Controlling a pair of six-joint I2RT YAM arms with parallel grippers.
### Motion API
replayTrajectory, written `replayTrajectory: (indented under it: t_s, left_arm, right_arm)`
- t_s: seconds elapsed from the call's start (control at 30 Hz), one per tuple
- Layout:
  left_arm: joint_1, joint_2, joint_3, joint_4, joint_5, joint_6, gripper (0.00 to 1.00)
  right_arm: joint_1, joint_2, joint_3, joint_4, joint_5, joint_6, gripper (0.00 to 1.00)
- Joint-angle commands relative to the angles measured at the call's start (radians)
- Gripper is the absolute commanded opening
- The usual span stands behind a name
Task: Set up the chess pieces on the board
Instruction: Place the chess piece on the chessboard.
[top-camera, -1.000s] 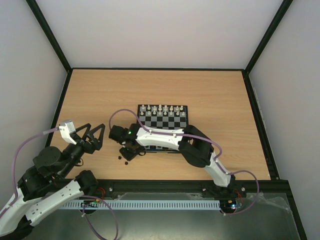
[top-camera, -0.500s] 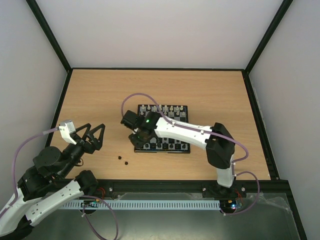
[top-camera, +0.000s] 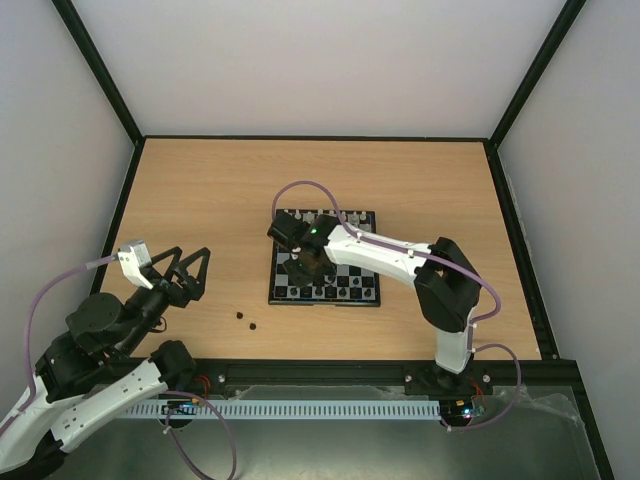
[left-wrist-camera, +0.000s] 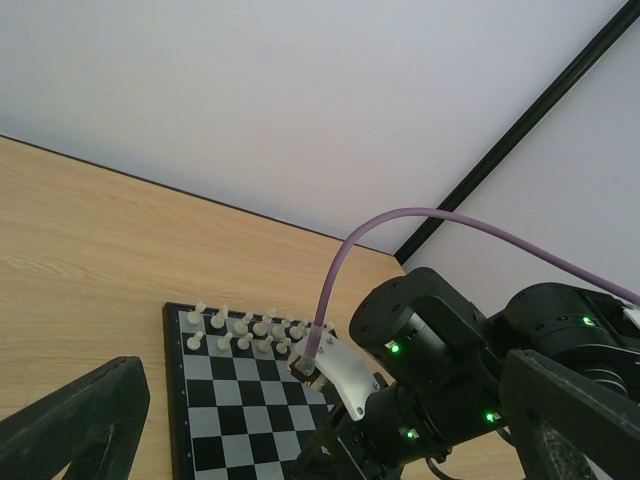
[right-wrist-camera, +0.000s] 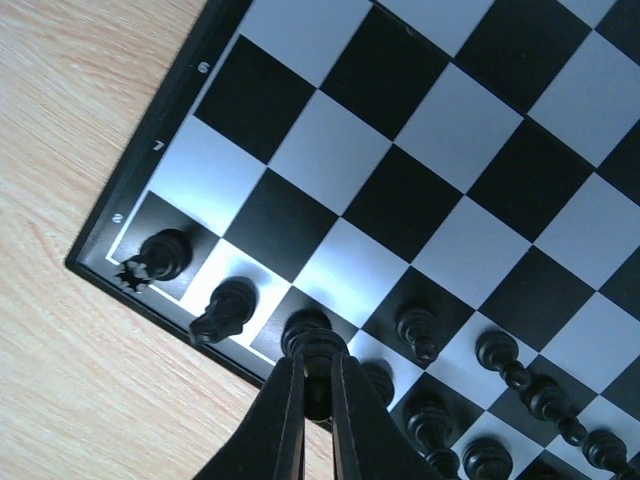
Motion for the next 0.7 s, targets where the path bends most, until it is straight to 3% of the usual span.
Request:
replayTrajectory:
  t_s: [0.0, 0.67]
  left_arm:
    - [-0.006, 0.002, -0.003, 0.014, -0.009, 0.006, 0.99]
    - [-0.005, 0.001, -0.002, 0.014, -0.007, 0.006, 0.99]
  right_arm:
    - [-0.018, 0.015, -0.027, -0.009, 0.011, -0.016, 0.01]
    - [-0.052, 0.101, -0.028, 0.033, -0.005, -0.033, 0.01]
